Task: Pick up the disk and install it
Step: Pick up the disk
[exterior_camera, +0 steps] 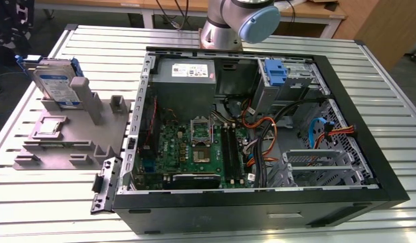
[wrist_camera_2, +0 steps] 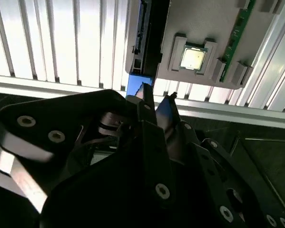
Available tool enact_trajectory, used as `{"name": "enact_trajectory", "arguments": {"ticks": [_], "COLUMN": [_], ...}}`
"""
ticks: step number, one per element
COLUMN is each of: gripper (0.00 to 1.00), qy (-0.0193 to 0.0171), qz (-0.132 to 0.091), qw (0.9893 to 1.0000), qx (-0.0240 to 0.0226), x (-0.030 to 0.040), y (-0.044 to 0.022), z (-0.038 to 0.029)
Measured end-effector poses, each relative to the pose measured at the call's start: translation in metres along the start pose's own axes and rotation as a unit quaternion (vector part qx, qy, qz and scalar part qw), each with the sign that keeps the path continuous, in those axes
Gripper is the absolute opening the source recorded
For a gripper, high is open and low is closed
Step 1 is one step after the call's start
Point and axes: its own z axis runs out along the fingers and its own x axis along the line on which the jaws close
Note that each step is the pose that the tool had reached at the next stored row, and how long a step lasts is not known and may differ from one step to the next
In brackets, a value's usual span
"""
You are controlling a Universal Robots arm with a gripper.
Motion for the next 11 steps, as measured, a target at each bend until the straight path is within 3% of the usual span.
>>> {"name": "enact_trajectory", "arguments": {"ticks": [3,7,10,11], "gripper": [0.35,0.53,0.58,0.65], "qy": [0.001,0.0022,0.0026,0.0025], "qz": [-0.028,-0.061,-0.073,-0.073], "qw": [0.9996,0.9981,0.9973,0.9973], "qx": [-0.0003,-0.0007,-0.0008,-0.0007], "x": [0.0,0.0,0.0,0.0], "y": [0.0,0.0,0.0,0.0], "z": [0.0003,0.0008,0.0009,0.0009]}}
